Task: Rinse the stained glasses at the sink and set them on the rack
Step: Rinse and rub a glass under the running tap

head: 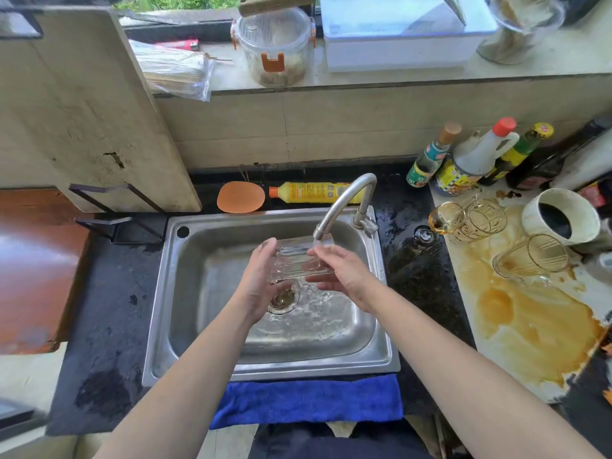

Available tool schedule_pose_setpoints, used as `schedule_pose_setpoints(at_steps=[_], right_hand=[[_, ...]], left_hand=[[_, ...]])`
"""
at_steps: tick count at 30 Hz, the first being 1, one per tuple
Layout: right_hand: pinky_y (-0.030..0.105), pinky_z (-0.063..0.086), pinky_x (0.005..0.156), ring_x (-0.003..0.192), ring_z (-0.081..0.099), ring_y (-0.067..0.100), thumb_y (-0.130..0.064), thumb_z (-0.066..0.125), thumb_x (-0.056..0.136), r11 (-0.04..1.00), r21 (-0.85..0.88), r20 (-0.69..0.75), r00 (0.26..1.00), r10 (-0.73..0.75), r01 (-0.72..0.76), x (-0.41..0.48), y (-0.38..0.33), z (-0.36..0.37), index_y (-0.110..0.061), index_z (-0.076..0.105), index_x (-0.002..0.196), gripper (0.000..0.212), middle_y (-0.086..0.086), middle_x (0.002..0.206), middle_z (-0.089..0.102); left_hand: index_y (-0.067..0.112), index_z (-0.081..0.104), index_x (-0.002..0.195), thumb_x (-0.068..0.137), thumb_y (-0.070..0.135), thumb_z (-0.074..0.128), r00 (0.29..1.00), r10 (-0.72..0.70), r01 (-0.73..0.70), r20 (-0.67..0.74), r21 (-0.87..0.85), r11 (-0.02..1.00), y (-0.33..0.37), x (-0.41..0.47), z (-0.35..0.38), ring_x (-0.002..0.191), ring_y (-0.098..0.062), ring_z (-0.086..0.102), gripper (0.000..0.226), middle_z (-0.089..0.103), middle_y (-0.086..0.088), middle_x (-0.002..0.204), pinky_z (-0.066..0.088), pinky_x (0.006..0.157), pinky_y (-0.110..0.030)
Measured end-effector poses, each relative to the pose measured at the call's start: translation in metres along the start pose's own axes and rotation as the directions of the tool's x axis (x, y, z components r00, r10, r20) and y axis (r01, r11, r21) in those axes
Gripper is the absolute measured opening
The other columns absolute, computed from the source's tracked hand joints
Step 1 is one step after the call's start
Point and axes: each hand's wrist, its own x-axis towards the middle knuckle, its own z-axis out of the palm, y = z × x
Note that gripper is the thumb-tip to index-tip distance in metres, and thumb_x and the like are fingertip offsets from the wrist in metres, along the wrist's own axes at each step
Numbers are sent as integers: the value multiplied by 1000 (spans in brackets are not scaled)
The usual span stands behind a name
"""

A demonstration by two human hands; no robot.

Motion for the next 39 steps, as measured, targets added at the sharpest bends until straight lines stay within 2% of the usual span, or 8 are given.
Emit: schedule_pose_setpoints(at_steps=[4,9,16,21,28,33,37,39], right_hand=[[31,52,68,82,74,25,-46,50,104,990,86,-77,989,122,-116,1,1,-3,-13,64,112,38,8,100,77],[17,35,39,46,49,7,-45,43,107,954,214,-154,957,244,-209,5,-1,-6,-12,57,111,36,7,89,74],[24,39,52,65,66,16,-36,55,100,990,114,-14,996,87,-85,-1,-4,-6,-15,63,124,33,5,102,77],[20,41,47,50,53,7,-36,48,107,993,96,-85,994,72,-63,5,-1,-13,-17,62,117,26,4,93,74],[21,45,47,54,60,11,-39,49,105,963,240,-47,990,136,-121,2,6,-17,-14,62,119,32,5,97,73],[28,52,61,78,69,19,-41,52,103,992,116,-35,998,45,-40,-2,15,-12,-13,65,112,32,6,107,69],[26,56,68,73,66,15,-37,63,99,993,-69,-78,992,-103,97,4,13,-9,-12,63,100,26,7,92,70],[29,56,71,71,64,13,-38,66,97,955,-243,-79,978,-194,170,9,11,-7,-14,65,95,24,3,89,71]], left_hand=[[31,50,137,95,39,65,995,95,-96,12,48,994,4,-5,12,119,-20,61,45,57,-1,136,56,84,-39],[37,48,141,93,54,63,990,134,-139,37,296,945,4,-8,12,111,-12,61,53,54,9,137,54,66,-28],[23,58,128,76,84,51,987,-61,81,-146,136,987,15,0,23,94,-28,71,80,72,-8,114,53,59,-31],[25,54,126,87,69,58,996,3,15,-87,205,979,17,-5,30,112,-23,62,58,61,-3,128,53,90,-43],[27,53,131,85,49,75,980,187,-144,-71,397,907,9,-4,32,101,-8,61,55,57,3,127,52,60,-20],[23,58,123,82,63,70,972,23,34,-235,234,972,15,5,32,109,-20,61,59,62,4,121,56,93,-50],[16,58,129,94,58,57,975,-168,181,-144,81,980,12,7,26,109,-26,64,55,65,-8,125,56,66,-36],[15,63,128,96,54,53,969,-234,234,-76,-8,972,7,8,22,105,-28,67,51,71,-11,120,56,73,-39]])
